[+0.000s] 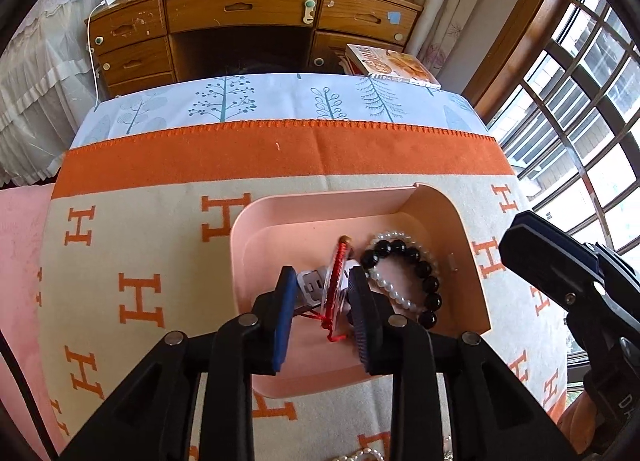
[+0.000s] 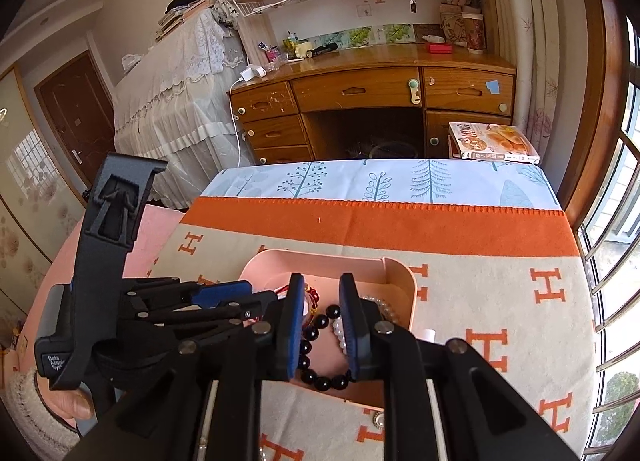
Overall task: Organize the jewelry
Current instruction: 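Lower the red bangle and black bead bracelet into the pink tray and release both, then grasp the silver hair comb with the right tool while the left tool grasps a small silver charm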
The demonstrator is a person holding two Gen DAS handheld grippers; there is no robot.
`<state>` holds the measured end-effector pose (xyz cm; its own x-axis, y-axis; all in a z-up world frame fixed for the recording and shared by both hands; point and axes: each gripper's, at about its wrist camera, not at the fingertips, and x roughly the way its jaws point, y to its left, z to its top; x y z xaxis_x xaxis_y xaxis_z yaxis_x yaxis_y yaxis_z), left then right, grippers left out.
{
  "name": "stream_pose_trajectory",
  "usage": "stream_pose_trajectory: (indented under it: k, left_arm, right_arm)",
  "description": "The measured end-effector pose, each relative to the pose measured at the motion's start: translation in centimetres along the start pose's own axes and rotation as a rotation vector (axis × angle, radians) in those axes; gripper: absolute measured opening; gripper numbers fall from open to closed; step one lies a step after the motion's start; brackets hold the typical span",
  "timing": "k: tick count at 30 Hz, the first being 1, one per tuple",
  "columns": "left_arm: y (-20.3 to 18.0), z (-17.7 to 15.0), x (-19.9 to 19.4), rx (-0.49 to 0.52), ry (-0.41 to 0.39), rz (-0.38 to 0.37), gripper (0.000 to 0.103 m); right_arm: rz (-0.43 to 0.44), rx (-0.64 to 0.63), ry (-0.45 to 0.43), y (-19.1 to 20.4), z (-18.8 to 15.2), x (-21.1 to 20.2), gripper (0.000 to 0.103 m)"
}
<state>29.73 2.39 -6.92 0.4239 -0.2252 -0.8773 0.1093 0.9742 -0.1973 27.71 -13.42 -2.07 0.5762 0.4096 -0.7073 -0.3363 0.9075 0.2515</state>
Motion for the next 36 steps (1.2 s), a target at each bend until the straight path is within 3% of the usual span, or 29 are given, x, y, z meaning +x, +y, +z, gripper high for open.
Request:
stream_pose_trajectory:
  k: [9,16,28,31,36]
  left_arm:
    - [-2.3,-1.2,1.6,0.018,0.047,-0.085,0.026]
    - [-3.5,-1.4,0.3,-0.006,0.032,-0.216,0.026]
    - [-4.0,-2.6,-3.8,0.047,-0.024,-0.101,0.033]
    - [-3.4,-3.6,-4.9,0.048,-0.038,-0.063,0.04]
    - [-2.7,-5.7,-6.9,0.053,-0.062,-0.026,0.043]
  right_arm:
    - [-0.007,0.009,-0.01,-0.8,-1.0,-1.5,0.018]
    - [-0.01,0.035,-0.018,-1.7,-1.6,-2.6,0.018]
    - [-0.016,0.036,-0.027,-2.2,-3.0,-4.7,0.018]
    - [-0.019,0.021,-0.027,-1.9,-3.8,-5.6,0.018]
    - [-0.021,0.008,-0.022,-1.6,-5.4,-7.2,0.018]
